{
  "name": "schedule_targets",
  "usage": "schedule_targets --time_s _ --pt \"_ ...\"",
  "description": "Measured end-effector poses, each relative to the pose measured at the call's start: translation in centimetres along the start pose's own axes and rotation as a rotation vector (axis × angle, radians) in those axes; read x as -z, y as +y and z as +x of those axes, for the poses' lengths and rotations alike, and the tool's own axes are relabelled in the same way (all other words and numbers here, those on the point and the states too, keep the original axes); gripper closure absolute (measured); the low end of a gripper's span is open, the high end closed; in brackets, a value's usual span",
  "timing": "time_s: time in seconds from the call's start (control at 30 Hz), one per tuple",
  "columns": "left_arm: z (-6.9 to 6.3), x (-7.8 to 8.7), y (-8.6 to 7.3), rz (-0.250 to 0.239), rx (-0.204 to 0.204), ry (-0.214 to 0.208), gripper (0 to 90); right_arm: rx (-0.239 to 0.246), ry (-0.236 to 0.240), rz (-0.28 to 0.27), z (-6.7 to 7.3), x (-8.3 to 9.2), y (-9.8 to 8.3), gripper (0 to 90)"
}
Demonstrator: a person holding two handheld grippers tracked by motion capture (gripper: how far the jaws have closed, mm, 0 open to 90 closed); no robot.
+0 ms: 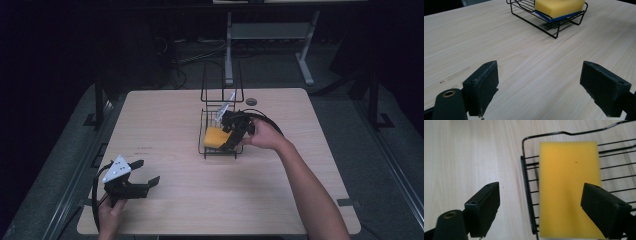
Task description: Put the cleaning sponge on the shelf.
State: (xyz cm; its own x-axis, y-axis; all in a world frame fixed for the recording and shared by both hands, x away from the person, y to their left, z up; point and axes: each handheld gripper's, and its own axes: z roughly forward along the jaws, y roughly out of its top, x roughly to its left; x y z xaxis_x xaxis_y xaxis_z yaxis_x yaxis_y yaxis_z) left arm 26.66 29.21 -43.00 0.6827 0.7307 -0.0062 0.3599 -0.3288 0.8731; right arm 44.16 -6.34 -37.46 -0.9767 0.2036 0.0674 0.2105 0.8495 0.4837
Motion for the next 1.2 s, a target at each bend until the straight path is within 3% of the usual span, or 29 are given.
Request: schedule_targets --time_s 0.33,0.5,0.9,1.2 --pt "-0.1 -0.1 0.1 0.005 -0.010 -0.003 14.6 0.016 0.028 0.026 1.5 -0.5 -1.0 15.2" --pt "-0.1 -0.1 0.0 0.007 -0.010 -0.002 14.6 0.026 0.037 0.012 2.1 -0.6 -1.6 15.2" --pt "-0.2 -0.1 0.1 0.007 -0.010 -0.003 14.6 0.037 0.015 0.005 4.2 -0.2 -3.7 15.3" --pt "-0.3 -0.2 0.1 0.010 -0.014 -0.007 14.6 0.013 0.003 -0.005 5.2 0.2 -6.3 15.3"
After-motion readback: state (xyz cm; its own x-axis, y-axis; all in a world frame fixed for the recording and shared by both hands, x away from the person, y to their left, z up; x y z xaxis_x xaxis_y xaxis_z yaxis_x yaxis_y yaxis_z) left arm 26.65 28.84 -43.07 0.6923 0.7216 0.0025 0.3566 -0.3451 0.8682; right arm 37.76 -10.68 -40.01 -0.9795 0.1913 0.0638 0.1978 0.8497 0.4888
